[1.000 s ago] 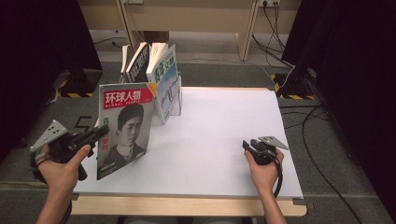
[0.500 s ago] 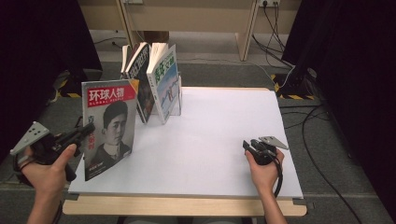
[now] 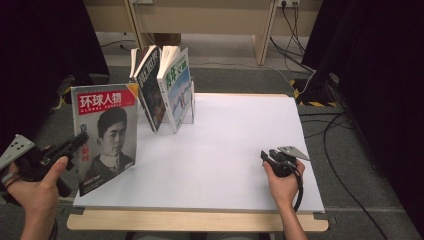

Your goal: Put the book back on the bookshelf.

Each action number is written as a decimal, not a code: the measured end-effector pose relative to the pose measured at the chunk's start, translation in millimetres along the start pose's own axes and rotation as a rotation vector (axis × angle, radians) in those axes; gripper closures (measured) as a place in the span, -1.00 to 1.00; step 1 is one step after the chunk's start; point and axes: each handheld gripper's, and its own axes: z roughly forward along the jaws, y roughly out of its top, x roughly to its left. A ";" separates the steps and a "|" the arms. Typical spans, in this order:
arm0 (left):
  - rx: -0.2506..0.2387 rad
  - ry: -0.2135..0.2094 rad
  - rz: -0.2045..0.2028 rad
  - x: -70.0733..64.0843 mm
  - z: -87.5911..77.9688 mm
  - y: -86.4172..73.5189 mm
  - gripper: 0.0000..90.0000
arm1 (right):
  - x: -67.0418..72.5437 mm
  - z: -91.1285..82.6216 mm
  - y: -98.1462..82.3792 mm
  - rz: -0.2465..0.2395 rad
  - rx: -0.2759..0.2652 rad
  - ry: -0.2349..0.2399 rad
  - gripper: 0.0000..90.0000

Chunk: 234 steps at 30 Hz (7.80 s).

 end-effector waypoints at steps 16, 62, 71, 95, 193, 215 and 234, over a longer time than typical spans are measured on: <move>-0.044 0.048 -0.004 7.4 -0.6 6.9 0.93 | 2.8 2.1 -1.0 -0.012 0.004 0.004 0.36; -0.029 0.149 -0.058 17.4 107.9 19.2 0.93 | -2.8 1.8 -3.0 -0.006 0.013 0.000 0.34; -0.018 0.171 -0.069 18.2 129.5 25.0 0.93 | -2.8 2.2 -3.5 0.002 0.020 -0.002 0.34; 0.026 0.185 -0.085 23.3 179.9 31.9 0.93 | -4.7 3.1 -5.6 0.002 0.021 0.002 0.34; 0.002 0.107 0.043 56.1 111.0 -22.9 0.65 | 7.6 7.0 -8.5 -0.030 0.041 0.023 0.32; 0.022 0.111 -0.069 56.4 129.7 -3.0 0.73 | 7.5 8.3 -8.7 -0.027 0.060 0.025 0.29; 0.041 0.075 -0.057 44.7 135.0 4.5 0.91 | 4.0 8.0 -9.6 -0.023 0.071 0.016 0.27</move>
